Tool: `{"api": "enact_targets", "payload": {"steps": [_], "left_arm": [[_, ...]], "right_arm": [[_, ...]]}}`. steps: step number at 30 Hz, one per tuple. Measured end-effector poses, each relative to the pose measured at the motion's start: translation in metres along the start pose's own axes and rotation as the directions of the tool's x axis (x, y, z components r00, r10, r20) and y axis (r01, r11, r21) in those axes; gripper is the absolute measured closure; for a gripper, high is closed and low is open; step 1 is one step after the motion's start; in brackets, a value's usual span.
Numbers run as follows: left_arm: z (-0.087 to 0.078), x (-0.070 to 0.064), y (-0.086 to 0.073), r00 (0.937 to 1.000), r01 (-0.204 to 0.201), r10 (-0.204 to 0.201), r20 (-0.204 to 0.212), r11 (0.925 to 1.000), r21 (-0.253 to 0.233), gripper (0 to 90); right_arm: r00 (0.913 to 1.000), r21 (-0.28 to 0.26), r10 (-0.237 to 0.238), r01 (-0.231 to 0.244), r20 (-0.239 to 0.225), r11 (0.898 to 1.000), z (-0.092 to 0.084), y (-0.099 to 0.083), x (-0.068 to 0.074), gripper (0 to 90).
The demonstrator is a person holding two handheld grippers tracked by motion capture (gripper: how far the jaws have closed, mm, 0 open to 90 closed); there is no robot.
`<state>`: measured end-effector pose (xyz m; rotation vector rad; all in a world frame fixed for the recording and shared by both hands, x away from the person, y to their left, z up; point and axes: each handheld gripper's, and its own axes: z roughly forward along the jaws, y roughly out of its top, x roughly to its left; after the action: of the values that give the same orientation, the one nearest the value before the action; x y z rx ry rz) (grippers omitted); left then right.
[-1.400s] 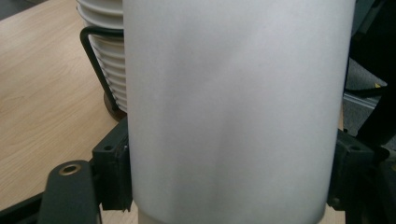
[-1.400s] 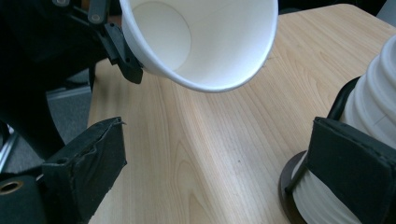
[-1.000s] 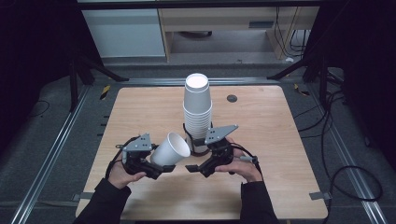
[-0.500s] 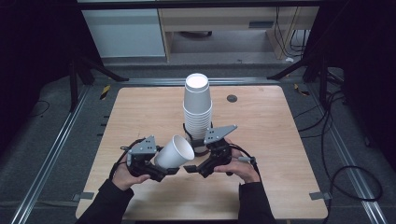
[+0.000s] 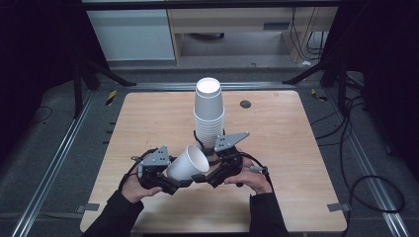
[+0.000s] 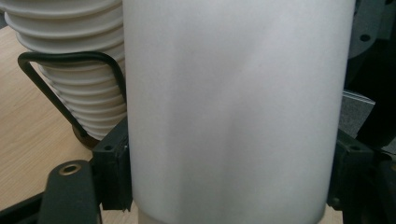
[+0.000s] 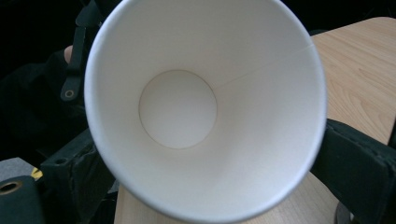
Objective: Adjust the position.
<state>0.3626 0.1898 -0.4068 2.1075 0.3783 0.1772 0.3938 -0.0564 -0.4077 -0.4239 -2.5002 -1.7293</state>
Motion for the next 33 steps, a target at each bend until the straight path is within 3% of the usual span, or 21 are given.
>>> {"api": "enact_targets", "payload": {"steps": [33], "left_arm": [[0.0104, -0.0079, 0.0008, 0.9986, -0.051, 0.051, 0.014, 0.9974, 0.051, 21.9]], "right_arm": [[0.9985, 0.010, 0.005, -0.005, -0.054, 1.000, 0.0087, 0.0022, 0.0007, 6.2]]}}
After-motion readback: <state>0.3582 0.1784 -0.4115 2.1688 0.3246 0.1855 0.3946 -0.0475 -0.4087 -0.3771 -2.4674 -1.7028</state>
